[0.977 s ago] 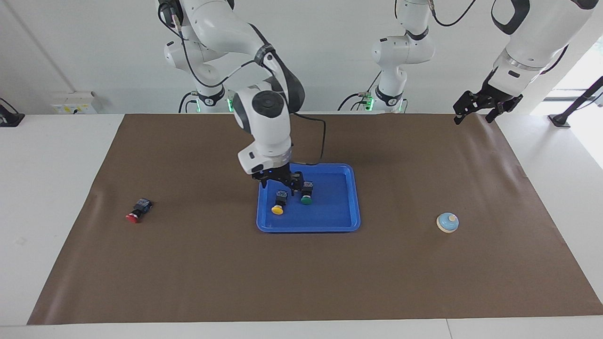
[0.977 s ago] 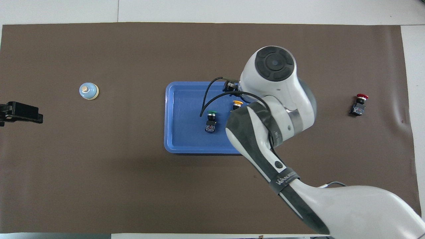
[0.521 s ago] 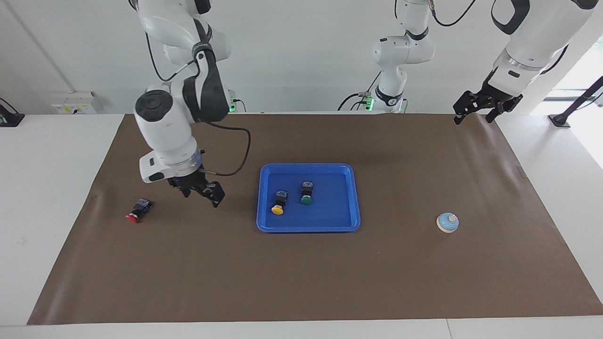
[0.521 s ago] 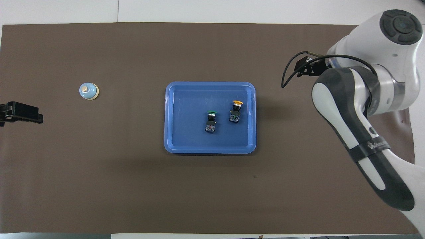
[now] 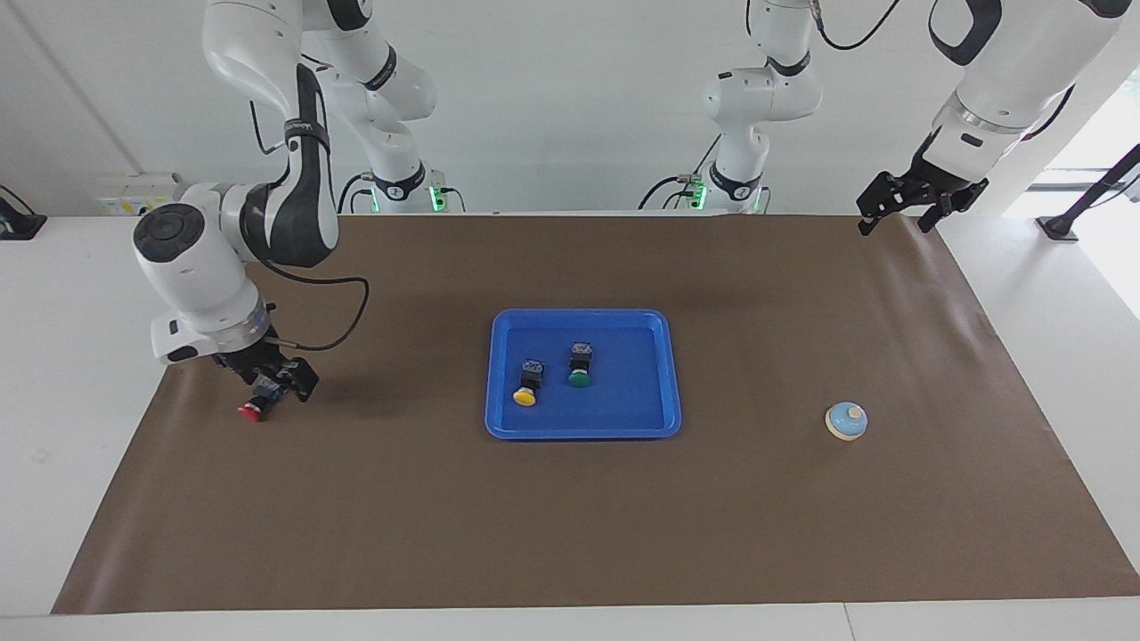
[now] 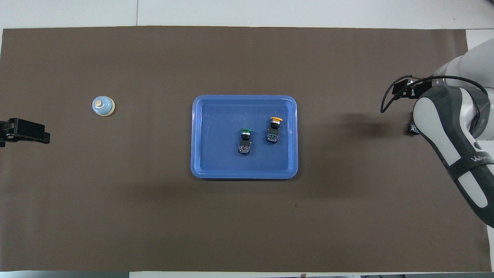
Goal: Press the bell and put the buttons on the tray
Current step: 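Move the right gripper back to the red button, then grasp the red button with the right gripper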
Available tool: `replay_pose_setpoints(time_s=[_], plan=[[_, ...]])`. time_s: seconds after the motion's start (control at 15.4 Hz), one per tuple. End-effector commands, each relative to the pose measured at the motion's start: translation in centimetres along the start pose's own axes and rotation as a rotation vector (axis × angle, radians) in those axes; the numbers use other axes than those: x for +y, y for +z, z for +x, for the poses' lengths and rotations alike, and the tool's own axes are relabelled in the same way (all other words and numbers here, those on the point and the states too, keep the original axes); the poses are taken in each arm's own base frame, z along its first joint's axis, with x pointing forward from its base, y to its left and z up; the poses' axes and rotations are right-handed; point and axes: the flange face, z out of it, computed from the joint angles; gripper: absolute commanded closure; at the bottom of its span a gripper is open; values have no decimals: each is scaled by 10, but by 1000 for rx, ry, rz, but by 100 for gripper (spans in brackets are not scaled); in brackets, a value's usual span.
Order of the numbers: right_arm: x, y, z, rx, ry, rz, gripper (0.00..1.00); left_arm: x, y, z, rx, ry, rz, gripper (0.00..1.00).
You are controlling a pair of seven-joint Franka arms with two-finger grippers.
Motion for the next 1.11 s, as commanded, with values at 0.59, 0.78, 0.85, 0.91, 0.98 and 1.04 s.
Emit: replay_pose_setpoints(time_s=[0.59, 0.78, 0.85, 0.91, 0.98, 1.04], plan=[[50, 77, -27, 56, 49, 13, 0, 0, -4, -4, -6, -2, -9, 0], [51, 81, -30, 46, 56, 13, 0, 0, -4, -4, -6, -2, -9, 0], [51, 80, -30, 45, 55, 12, 8, 0, -4, -4, -6, -2, -9, 0], [52, 81, -31, 42, 55, 12, 34, 0, -4, -4, -6, -2, -9, 0], [51, 82, -32, 38, 56, 14, 58, 0, -4, -4, -6, -2, -9, 0], [51, 82, -33, 35, 56, 13, 74, 0, -4, -4, -6, -2, -9, 0]])
